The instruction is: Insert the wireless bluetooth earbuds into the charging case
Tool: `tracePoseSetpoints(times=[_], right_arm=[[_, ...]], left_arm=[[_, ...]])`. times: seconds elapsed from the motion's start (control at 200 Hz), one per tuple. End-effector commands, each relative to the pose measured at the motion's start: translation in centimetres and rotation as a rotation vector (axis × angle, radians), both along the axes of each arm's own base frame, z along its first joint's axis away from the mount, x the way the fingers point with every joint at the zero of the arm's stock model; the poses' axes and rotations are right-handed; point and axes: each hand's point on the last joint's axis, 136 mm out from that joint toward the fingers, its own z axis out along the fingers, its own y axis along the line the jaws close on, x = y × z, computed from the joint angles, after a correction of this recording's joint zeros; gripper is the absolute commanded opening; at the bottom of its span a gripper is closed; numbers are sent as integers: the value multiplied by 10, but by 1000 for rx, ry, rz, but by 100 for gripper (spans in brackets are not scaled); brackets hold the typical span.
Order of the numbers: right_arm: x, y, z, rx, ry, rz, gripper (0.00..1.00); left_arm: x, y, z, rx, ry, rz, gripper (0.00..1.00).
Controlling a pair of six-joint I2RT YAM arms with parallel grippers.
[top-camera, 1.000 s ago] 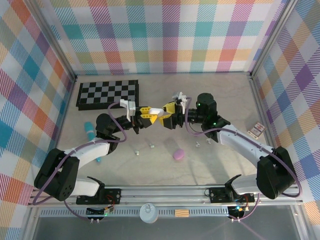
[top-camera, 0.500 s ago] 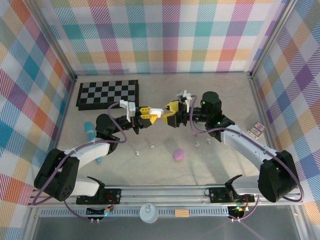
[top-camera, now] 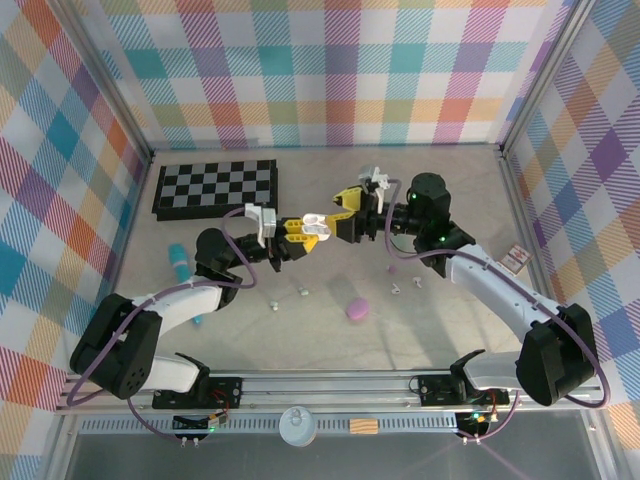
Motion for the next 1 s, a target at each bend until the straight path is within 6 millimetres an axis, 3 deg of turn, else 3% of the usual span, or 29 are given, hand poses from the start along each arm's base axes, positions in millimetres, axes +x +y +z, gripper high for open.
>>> tracePoseSetpoints(times=[0.0,0.255,0.33,0.405,0.515,0.645,0.8,0.89,0.995], right_arm=[[8,-2,16,22,-29,-41,70],[2,-17,39,51,-55,-118,84],[19,-38,37,51,-18,-307,84],[40,-73,23,23,78,-530,83],[53,-130,-16,-41,264,-803,80],[38,-178,-77,-219,492,-980,78],[6,-197,-135,-287,745,-1027,78],[-3,-203,-165,-291,836,-1030,76],[-10,-223,-195,-436,900,-1110,70]], left_arm=[[-15,-2,-1,6,-97,-39,7],[-5,1,-11,14,-129,40,8],[-2,1,-14,18,-146,62,8],[-1,2,-16,25,-161,78,7],[-1,3,-20,33,-171,87,7],[-2,2,-21,39,-188,84,6],[1,2,-21,40,-194,93,5],[1,0,-23,44,-189,83,5],[0,1,-23,45,-209,87,4]])
